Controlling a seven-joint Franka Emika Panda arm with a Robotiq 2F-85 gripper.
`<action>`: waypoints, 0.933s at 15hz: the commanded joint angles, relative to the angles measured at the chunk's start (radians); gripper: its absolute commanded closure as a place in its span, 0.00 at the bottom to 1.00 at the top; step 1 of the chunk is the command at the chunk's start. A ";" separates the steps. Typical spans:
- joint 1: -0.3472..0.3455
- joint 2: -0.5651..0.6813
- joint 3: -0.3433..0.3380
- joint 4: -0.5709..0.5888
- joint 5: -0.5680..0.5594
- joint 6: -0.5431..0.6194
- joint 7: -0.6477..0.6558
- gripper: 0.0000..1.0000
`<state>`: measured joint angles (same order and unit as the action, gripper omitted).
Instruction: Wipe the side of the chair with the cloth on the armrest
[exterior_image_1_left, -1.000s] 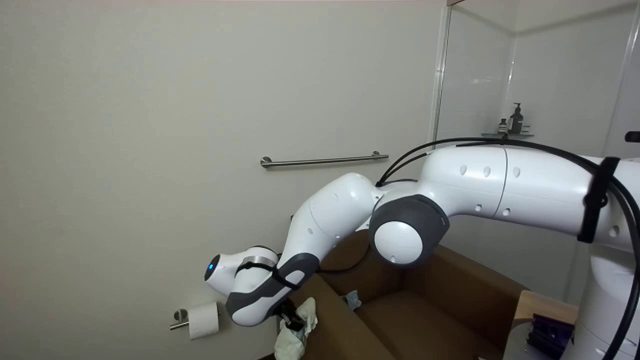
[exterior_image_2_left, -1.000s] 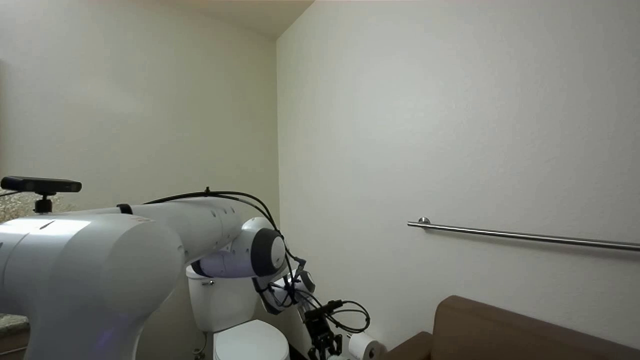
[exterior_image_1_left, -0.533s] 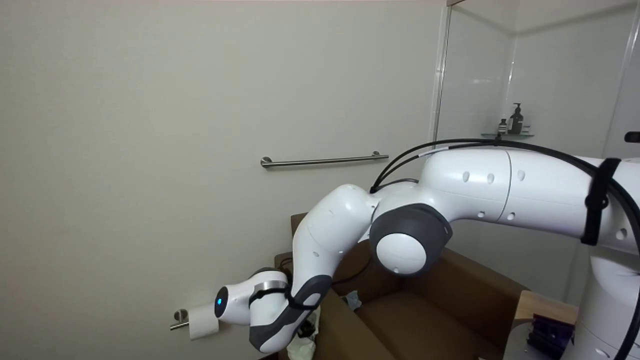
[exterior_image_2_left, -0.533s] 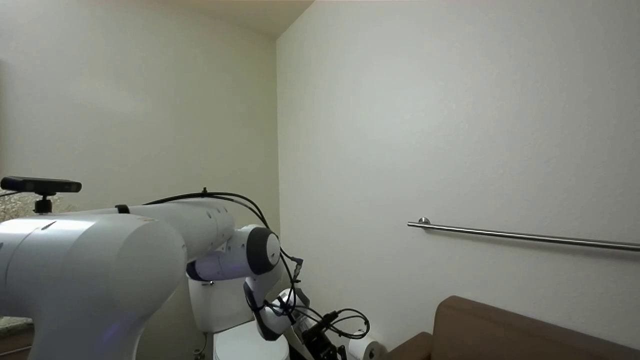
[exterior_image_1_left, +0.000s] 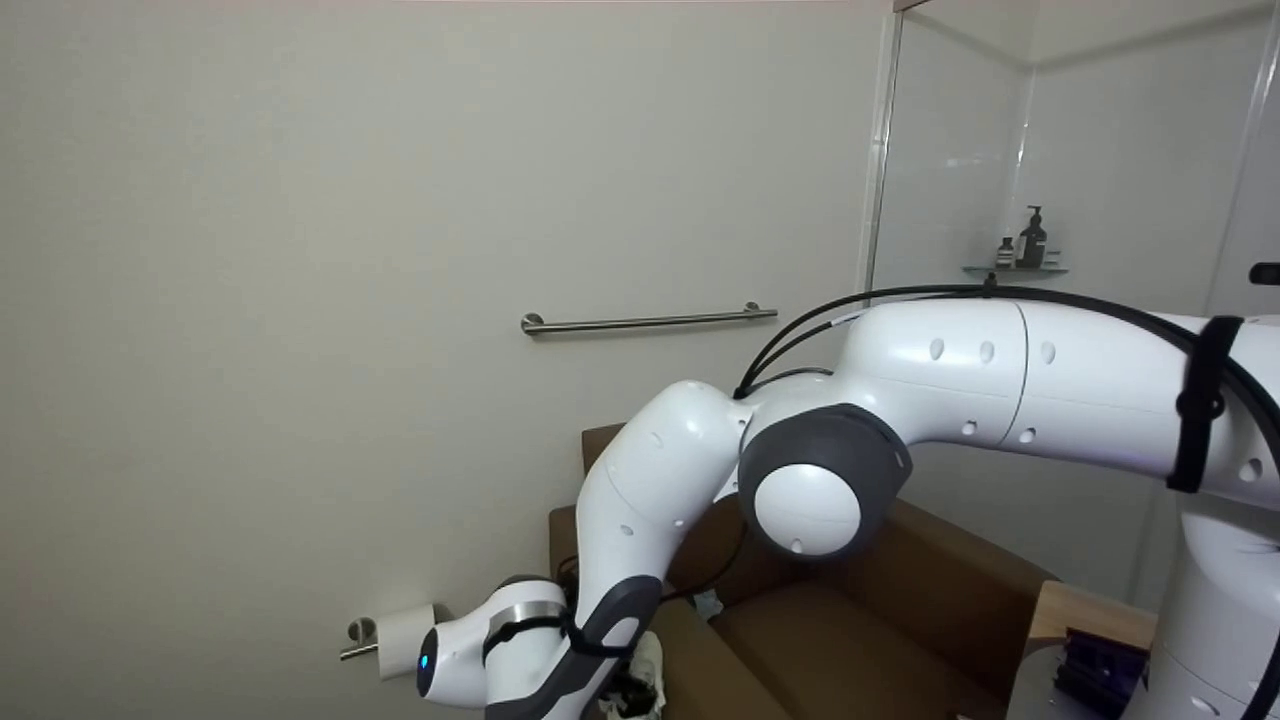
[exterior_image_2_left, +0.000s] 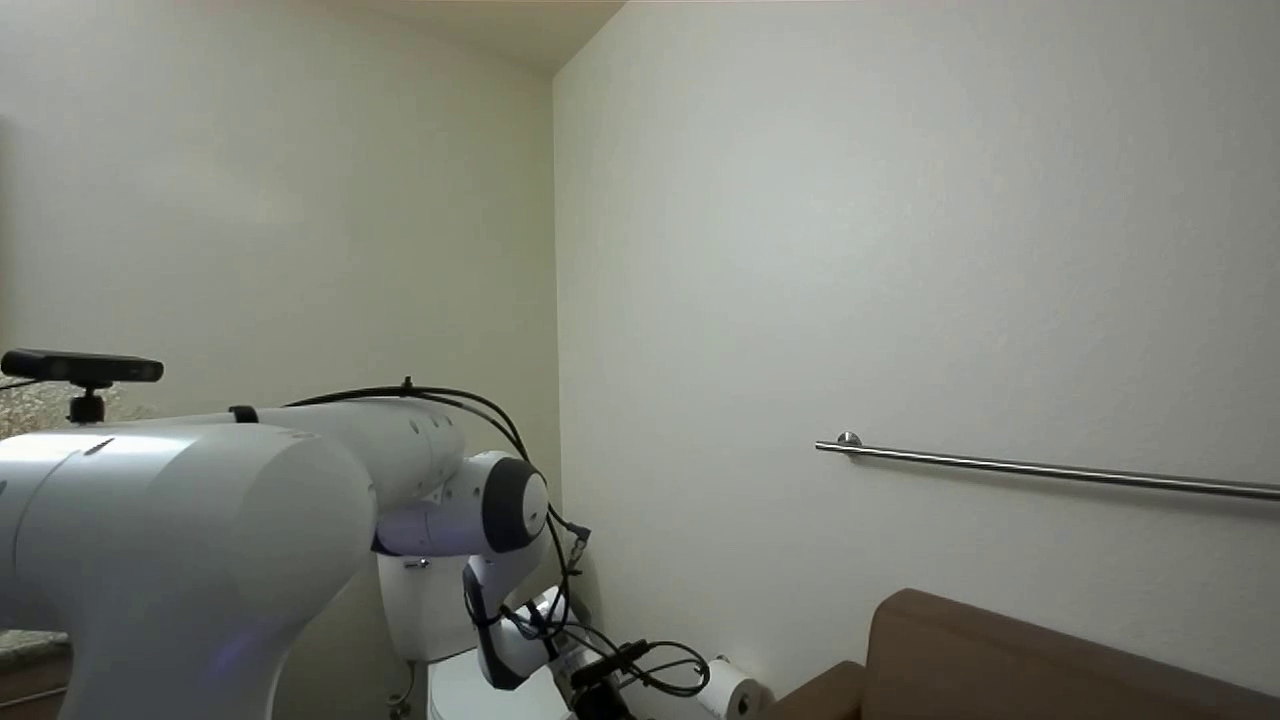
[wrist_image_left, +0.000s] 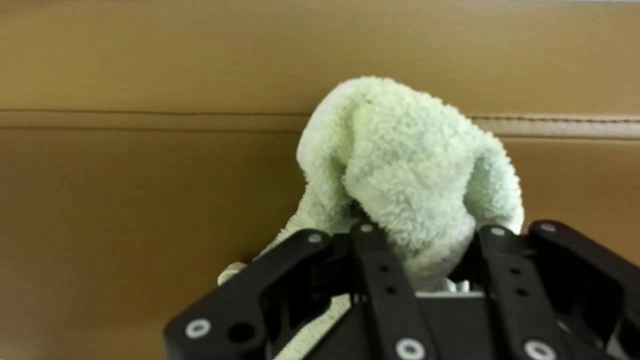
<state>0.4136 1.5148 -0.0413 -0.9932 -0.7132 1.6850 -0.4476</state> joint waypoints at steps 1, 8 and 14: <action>-0.018 0.000 0.034 -0.048 0.008 -0.098 -0.072 0.93; -0.021 0.000 0.100 -0.036 0.016 -0.204 -0.244 0.93; -0.032 -0.011 0.123 0.026 0.019 -0.314 -0.540 0.93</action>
<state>0.4060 1.5104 0.0717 -1.0019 -0.7087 1.4764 -0.8440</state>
